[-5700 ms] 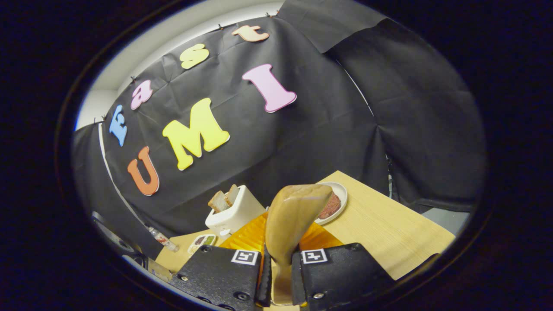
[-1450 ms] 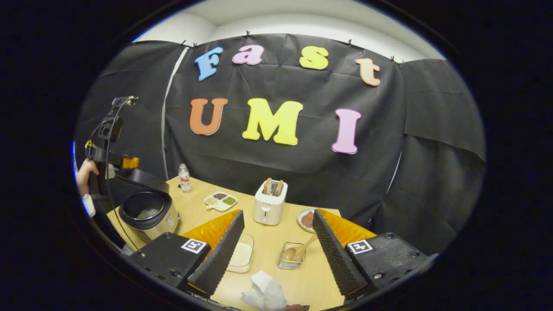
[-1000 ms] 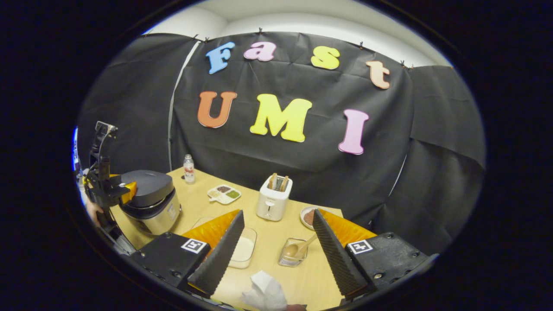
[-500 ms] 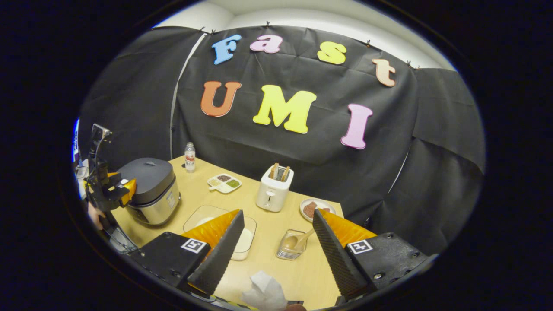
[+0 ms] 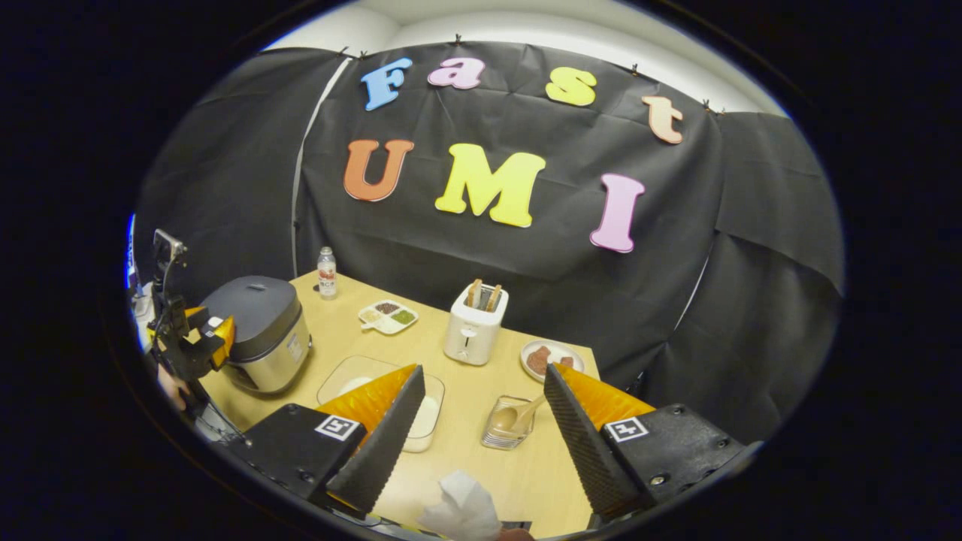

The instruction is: Close the left gripper, press the button to open the rice cooker; take a wooden spoon from the chopstick holder with the right hand, scoop a spoonful of rice and pour it into the rice cooker, then put the wooden spoon back into the chopstick holder.

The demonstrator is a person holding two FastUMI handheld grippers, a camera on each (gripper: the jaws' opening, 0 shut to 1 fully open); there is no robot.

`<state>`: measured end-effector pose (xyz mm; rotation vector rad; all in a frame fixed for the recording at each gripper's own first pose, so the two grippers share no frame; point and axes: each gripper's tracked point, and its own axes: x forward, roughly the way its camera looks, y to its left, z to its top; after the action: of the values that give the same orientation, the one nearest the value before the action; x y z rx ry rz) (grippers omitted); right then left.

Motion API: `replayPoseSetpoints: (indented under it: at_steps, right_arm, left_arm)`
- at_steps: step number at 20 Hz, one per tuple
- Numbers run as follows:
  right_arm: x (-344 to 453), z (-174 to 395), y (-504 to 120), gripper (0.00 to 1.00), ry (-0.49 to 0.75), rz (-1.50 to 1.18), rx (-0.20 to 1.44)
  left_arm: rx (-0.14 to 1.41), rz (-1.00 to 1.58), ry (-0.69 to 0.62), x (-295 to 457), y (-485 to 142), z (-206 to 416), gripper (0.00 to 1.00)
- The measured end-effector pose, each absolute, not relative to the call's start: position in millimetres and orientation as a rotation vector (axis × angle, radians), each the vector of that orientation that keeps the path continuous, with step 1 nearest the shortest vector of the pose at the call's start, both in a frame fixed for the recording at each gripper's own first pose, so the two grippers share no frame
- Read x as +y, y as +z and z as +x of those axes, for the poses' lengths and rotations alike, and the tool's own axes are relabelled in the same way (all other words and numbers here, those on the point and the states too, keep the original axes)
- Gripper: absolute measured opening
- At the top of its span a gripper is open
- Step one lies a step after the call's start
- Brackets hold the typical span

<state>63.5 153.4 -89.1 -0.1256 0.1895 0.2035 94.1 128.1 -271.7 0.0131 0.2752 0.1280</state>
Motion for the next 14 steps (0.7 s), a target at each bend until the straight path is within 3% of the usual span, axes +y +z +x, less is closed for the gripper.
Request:
replayPoseSetpoints:
  at_steps: [7,8,9,12,13,14]
  right_arm:
    - [146.4,63.4,-78.2,1.00,0.182,-0.110,0.153]
    - [141.9,64.6,-70.0,1.00,0.164,-0.098,0.129]
    - [136.9,64.2,-59.9,1.00,0.145,-0.086,0.093]
    - [128.5,64.6,-40.5,1.00,0.111,-0.065,0.047]
    - [126.9,62.0,-33.1,1.00,0.108,-0.047,0.030]
    - [122.7,59.4,-21.3,1.00,0.098,-0.032,0.013]
  left_arm:
    - [0.227,0.087,0.109,124.9,-246.3,100.4,0.90]
    - [0.197,0.110,0.110,124.7,-233.8,100.1,0.99]
    - [0.170,0.135,0.116,124.9,-220.9,100.1,0.94]
    - [0.113,0.141,0.095,115.3,-181.0,102.9,0.95]
    - [0.100,0.118,0.095,113.0,-167.5,102.0,0.91]
    - [0.099,0.100,0.092,111.6,-154.4,97.9,0.96]
